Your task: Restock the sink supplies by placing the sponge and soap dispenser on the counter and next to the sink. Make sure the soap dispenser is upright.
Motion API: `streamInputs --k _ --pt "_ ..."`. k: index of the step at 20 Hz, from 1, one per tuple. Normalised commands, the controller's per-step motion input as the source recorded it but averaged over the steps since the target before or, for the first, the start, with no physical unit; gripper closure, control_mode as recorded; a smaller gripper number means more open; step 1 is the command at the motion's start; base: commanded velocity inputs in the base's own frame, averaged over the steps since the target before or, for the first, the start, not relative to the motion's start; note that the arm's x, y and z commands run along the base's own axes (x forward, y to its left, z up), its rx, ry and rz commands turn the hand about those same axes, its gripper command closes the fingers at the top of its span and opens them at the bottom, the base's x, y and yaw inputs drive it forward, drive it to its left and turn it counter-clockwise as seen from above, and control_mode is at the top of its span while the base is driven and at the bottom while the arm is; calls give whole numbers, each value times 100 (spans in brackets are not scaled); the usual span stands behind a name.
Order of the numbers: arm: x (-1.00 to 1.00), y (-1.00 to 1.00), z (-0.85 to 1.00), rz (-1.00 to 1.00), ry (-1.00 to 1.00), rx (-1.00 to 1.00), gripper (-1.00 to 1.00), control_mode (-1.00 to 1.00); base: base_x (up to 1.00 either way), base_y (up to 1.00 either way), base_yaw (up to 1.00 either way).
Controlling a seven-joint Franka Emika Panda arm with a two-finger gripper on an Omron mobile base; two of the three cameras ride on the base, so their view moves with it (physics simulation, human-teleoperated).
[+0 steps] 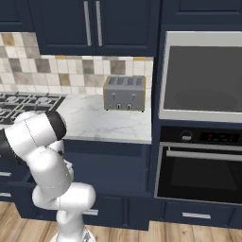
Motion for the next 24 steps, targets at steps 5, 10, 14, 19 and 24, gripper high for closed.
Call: streamInputs --k 5,10,14,19,24 --pt "63 23 0 -5 3 0 -100 -100 0 0 0" --pt "33 5 -2 0 4 0 -100 -100 0 0 0" --pt "16 12 -15 0 0 -1 -100 -100 0 0 0" --pt "4 16 -29 0 0 0 -100 -100 0 0 0" --pt "22 7 -30 0 -1 0 -100 -100 0 0 0"
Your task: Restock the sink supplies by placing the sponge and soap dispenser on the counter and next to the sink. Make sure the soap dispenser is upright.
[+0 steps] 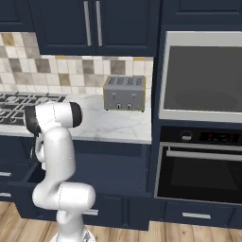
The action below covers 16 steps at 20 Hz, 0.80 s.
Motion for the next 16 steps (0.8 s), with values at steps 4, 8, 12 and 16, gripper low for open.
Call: streamInputs --k 4,8,12,16 --pt "31 1 -17 0 0 0 -100 -100 0 0 0" --pt "20 11 -20 0 0 0 -100 -100 0 0 0" --pt "11 14 -17 0 0 0 -100 -100 0 0 0" --pt "5 12 -31 0 0 0 -100 -100 0 0 0"
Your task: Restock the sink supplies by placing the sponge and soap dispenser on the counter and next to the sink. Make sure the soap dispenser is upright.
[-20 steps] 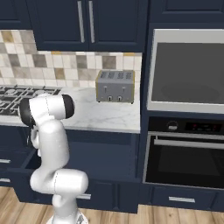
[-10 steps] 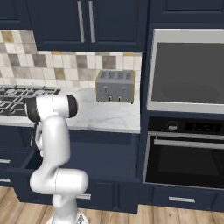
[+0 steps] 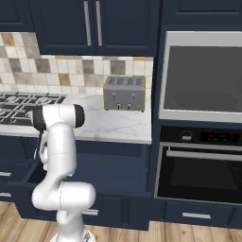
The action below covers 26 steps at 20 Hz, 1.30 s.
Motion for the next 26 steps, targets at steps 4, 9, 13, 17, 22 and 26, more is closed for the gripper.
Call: streamInputs --k 4,9,13,17,22,26 --pt "7 16 -35 0 0 0 -100 -100 0 0 0" --pt "1 16 -34 0 0 0 -100 -100 0 0 0" --pt "0 17 -32 0 0 -1 100 -100 0 0 0" --pt "0 14 -2 0 -1 -1 100 -100 0 0 0" --pt "-5 -23 73 -5 -6 0 100 -100 0 0 0" --pt "-22 -43 100 -11 -4 1 100 -100 0 0 0"
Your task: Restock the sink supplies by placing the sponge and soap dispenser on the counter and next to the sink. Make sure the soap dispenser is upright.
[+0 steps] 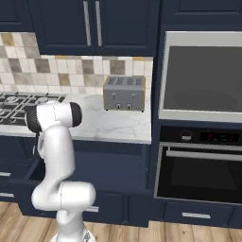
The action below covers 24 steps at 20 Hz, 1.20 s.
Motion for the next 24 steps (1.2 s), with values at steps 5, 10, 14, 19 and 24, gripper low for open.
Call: streamInputs --k 5,10,14,19,24 --pt "-11 -26 100 -13 0 1 100 -100 0 0 0" --pt "-11 -13 100 -10 0 0 100 -100 0 0 0" --pt "-30 -14 100 -6 0 0 100 -100 0 0 0" --pt "-40 -27 89 -5 -2 0 100 -100 0 0 0" --pt "-46 -38 45 -6 -1 0 100 -100 0 0 0"
